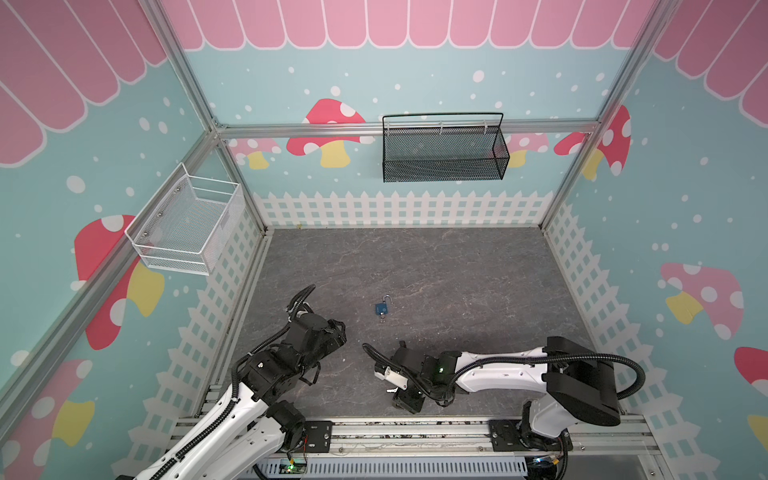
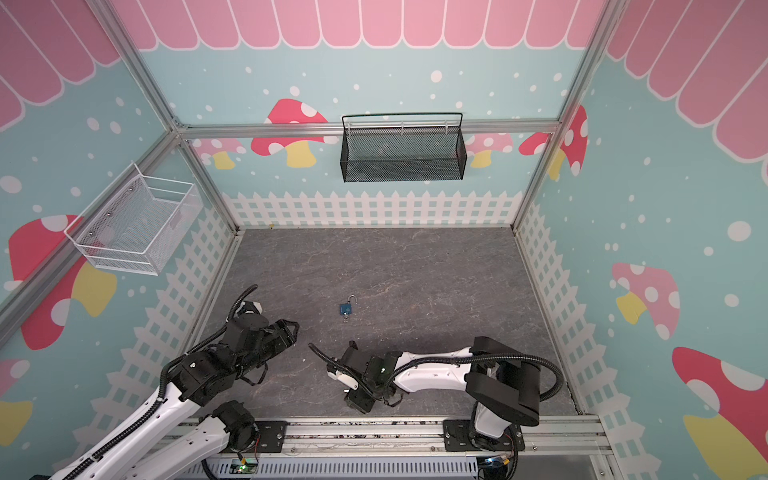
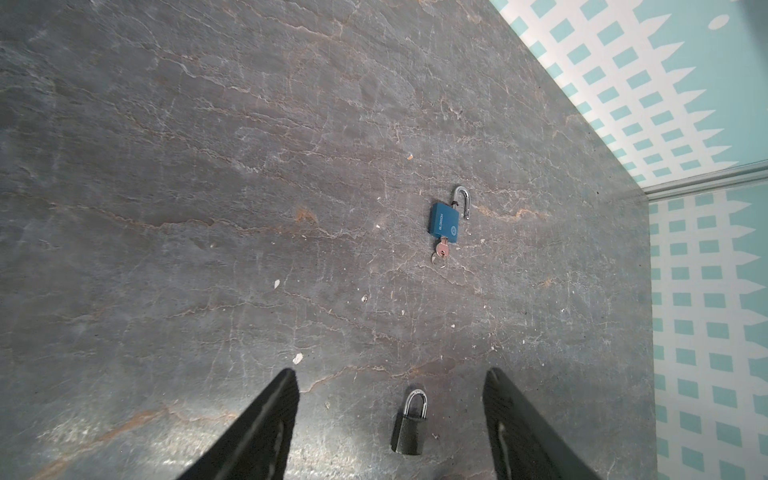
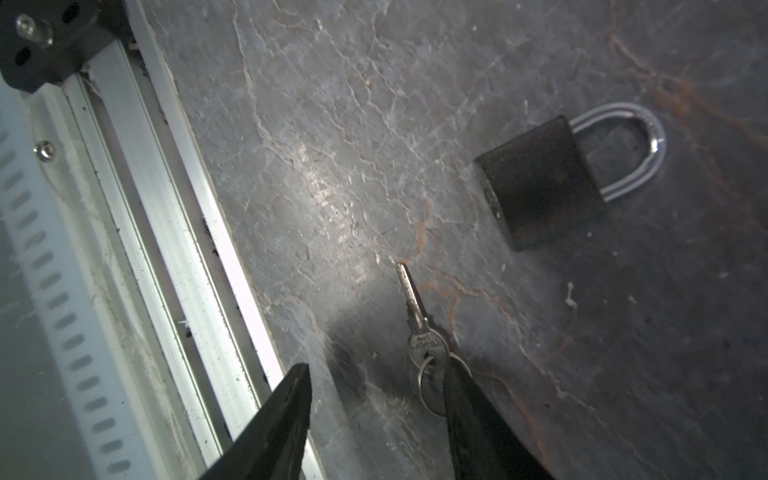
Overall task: Unlock with the key
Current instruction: 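Close the right gripper on the silver key's ring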
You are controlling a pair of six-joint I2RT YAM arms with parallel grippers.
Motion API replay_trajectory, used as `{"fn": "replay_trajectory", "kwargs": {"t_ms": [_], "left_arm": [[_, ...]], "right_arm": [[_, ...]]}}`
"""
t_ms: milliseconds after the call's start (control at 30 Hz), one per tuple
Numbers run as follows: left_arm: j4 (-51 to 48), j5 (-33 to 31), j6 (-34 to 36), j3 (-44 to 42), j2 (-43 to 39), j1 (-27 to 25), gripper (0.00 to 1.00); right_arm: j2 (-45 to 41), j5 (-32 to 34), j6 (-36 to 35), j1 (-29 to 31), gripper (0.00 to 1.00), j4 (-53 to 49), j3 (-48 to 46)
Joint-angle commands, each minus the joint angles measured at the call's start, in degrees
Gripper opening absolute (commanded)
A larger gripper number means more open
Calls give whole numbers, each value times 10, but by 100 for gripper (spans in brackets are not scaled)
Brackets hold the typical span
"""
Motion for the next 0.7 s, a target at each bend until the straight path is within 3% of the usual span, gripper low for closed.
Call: {"fn": "replay_trajectory", "kwargs": {"t_ms": [0,667], "left_arm": [[-9,-11,-14,-2,-1,3,70],[-3,-18,-21,-5,-13,4,70]], "right_arm": [[-11,14,20,12,54,-26,-4],[19,87,-32,13,58,-72,41]]}}
